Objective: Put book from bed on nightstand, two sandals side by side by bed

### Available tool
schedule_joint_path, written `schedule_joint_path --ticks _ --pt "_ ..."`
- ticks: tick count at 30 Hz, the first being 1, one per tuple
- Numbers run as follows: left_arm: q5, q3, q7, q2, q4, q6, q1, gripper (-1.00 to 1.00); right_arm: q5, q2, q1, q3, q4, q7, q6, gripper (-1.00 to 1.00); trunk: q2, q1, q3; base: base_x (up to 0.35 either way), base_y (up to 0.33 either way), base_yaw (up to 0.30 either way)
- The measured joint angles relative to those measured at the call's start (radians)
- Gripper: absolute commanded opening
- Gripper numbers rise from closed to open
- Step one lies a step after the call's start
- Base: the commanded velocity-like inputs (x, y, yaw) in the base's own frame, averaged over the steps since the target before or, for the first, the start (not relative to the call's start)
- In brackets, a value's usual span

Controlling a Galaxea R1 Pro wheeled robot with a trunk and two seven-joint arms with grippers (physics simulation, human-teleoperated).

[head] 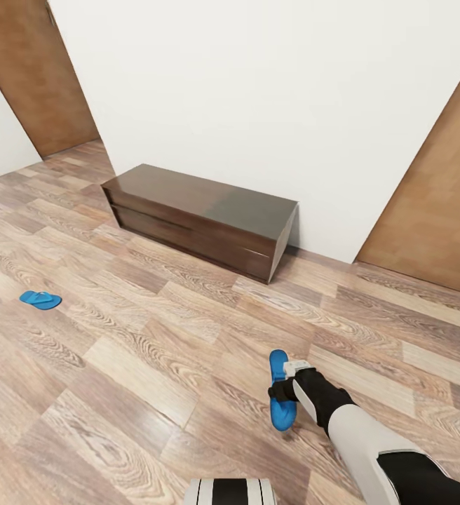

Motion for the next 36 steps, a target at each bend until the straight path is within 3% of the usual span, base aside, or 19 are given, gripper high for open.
schedule_joint_path --ticks 5,10,15,17,20,21,25,29,30,31,33,36 --pt "0.001 -0.004 -0.035 -0.057 0.108 -0.03 -0.07 1.0 0.0 -0.004 0.0 0.001 0.0 -0.001 0.0 -1.0 0.001 -0.002 0.019 0.0 0.0 0.0" --pt "0.001 -0.006 -0.027 -0.059 0.21 -0.059 -0.134 1.0 0.0 -0.005 0.0 0.001 0.0 -0.002 -0.001 -1.0 0.002 -0.005 0.039 0.0 0.0 0.0" --pt "-0.001 -0.004 0.035 -0.064 0.257 -0.07 -0.185 1.0 0.001 -0.006 0.0 0.001 0.001 -0.004 -0.001 -1.0 0.003 -0.007 0.058 0.0 0.0 0.0" --pt "-0.001 -0.004 0.056 -0.074 0.265 -0.071 -0.208 1.0 0.001 -0.007 0.0 0.001 0.001 -0.004 -0.001 -1.0 0.004 -0.008 0.066 0.0 0.0 0.0" --pt "-0.002 -0.006 0.079 -0.109 0.274 -0.066 -0.272 1.0 0.001 -0.007 0.0 0.001 0.001 -0.005 -0.002 -1.0 0.005 -0.009 0.077 0.0 0.0 0.0" --pt "-0.002 -0.007 0.085 -0.124 0.277 -0.063 -0.305 1.0 0.002 -0.008 0.0 0.001 0.001 -0.006 -0.002 -1.0 0.005 -0.01 0.081 0.0 0.0 0.0" --pt "-0.003 -0.008 0.086 -0.14 0.279 -0.035 -0.366 1.0 0.001 -0.007 0.0 0.001 0.001 -0.006 -0.002 -1.0 0.006 -0.011 0.097 0.0 0.0 0.0" --pt "-0.003 -0.008 0.075 -0.168 0.281 0.06 -0.452 1.0 0.001 -0.007 0.0 0.002 0.001 -0.006 -0.002 -1.0 0.007 -0.013 0.112 0.0 0.0 0.0" --pt "-0.004 -0.008 0.075 -0.168 0.281 0.06 -0.452 1.0 0.001 -0.007 0.0 0.002 0.001 -0.006 -0.002 -1.0 0.007 -0.014 0.116 0.0 0.0 0.0" --pt "-0.003 -0.009 0.072 -0.181 0.281 0.076 -0.467 1.0 0.001 -0.007 0.0 0.002 0.001 -0.006 -0.002 -1.0 0.007 -0.014 0.12 0.0 0.0 0.0" --pt "-0.004 -0.009 0.069 -0.245 0.279 0.108 -0.5 1.0 0.001 -0.006 0.0 0.003 0.001 -0.007 -0.002 -1.0 0.008 -0.015 0.128 0.0 0.0 0.0" --pt "-0.013 -0.009 0.069 -0.307 0.277 0.124 -0.517 1.0 0.001 -0.005 0.0 0.003 0.001 -0.007 -0.002 -1.0 0.008 -0.016 0.139 0.0 0.0 0.0"
